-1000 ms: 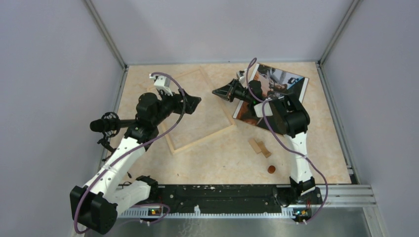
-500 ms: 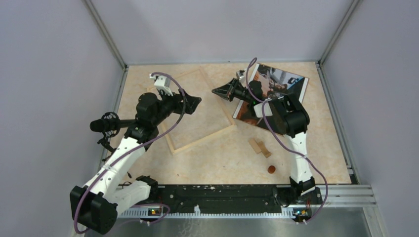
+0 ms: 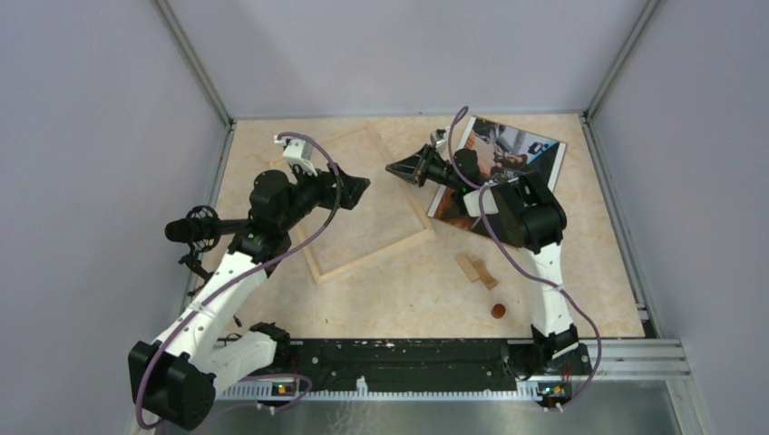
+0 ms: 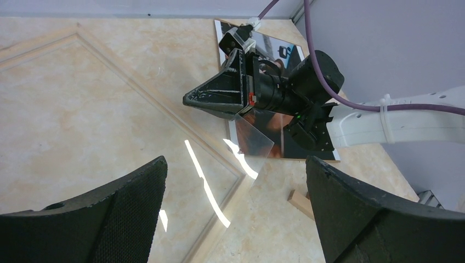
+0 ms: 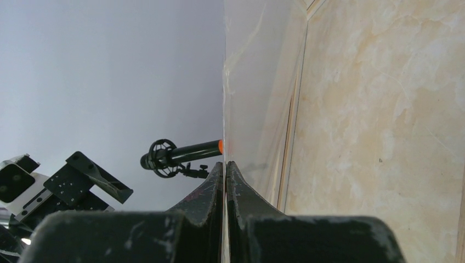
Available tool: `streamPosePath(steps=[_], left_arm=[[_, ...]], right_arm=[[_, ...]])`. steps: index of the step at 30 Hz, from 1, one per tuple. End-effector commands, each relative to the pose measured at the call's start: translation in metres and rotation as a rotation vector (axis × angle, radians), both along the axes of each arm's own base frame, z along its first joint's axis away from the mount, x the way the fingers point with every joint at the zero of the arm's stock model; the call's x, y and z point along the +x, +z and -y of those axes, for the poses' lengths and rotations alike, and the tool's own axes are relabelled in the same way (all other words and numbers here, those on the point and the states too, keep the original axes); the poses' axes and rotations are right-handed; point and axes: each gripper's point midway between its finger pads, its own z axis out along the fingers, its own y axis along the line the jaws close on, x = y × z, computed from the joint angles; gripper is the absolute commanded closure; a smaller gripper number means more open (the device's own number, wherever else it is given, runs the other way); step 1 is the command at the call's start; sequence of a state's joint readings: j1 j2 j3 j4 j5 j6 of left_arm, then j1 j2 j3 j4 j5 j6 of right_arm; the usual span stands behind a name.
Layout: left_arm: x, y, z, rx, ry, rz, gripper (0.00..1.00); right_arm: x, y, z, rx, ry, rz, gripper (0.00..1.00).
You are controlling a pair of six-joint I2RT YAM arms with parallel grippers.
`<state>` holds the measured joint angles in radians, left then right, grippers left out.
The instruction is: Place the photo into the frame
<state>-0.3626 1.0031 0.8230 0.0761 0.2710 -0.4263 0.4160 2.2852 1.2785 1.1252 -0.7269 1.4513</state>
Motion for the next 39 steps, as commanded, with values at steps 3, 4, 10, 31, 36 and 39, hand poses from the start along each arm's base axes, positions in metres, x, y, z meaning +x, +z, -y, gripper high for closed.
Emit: streamPosePath(steps=[3,4,10,31,36,39], left_arm=[[-0.001,0.035,0.0,-0.047,-0.004,0.094,0.02],[-0.001,0.034,0.0,-0.047,-0.005,0.093,0.02],[-0.001,0.034,0.001,-0.048,-0.008,0.092,0.02],[-0.002,0.035,0.0,-0.045,-0.007,0.097,0.02],[-0.001,0.035,0.0,-0.046,-0.005,0.098,0.02],[-0.002,0.035,0.0,-0.046,-0.007,0.098,0.02]], right_arm=[[0.0,0.048,-0.006,0.062,0.006,0.127,1.0],[-0.001,0.049,-0.006,0.063,0.006,0.129,1.0],[-0.006,0.07,-0.004,0.075,0.007,0.162,1.0],[0.005,0.06,-0.013,0.072,-0.008,0.138,1.0],[0.009,0.048,-0.016,0.072,-0.009,0.113,1.0],[0.01,0.047,-0.016,0.075,-0.009,0.11,1.0]])
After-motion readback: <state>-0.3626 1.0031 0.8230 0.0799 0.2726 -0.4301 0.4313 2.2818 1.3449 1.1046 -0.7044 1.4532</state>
